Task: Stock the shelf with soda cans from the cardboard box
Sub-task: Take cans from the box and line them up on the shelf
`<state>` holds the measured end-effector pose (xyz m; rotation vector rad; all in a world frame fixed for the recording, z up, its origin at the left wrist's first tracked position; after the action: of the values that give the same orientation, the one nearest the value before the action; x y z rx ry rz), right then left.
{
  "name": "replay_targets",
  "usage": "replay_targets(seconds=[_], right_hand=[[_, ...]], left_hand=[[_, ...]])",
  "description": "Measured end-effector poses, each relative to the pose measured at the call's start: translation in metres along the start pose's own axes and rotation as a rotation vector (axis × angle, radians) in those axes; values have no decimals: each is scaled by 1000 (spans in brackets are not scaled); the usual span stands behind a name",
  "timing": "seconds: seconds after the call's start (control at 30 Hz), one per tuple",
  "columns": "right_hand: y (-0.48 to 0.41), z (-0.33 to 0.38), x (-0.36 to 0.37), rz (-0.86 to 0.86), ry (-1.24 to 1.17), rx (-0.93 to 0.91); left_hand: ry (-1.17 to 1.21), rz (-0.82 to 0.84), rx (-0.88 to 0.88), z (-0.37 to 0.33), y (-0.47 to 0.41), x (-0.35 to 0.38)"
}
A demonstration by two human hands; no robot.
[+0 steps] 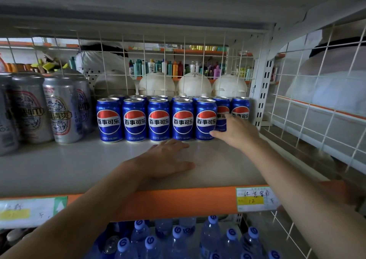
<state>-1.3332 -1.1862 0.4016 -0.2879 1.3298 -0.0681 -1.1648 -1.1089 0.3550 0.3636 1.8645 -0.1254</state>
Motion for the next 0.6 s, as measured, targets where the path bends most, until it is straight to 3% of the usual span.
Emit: replay_targets(seconds=[0.13, 0.33, 0.6], right_hand=[[25, 0, -8, -59, 225, -30], [56, 1, -15, -121, 236, -75], [131, -65, -41, -178, 300, 25]], left_hand=[[-28, -69, 52, -6, -2, -4], [14, -153, 156, -26, -2, -22], [-226, -209, 348, -112, -13, -8]])
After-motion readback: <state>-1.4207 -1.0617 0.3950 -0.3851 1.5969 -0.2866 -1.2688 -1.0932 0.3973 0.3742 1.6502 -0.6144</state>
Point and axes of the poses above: each hand's wrist, its own y-axis away from the middle knuckle, its own x-axis out of the palm, z = x × y, the point moved 8 cm from there along -y, towards the middle knuckle, and after that the axes turned 8 degrees about z, right-handed, at the moved point
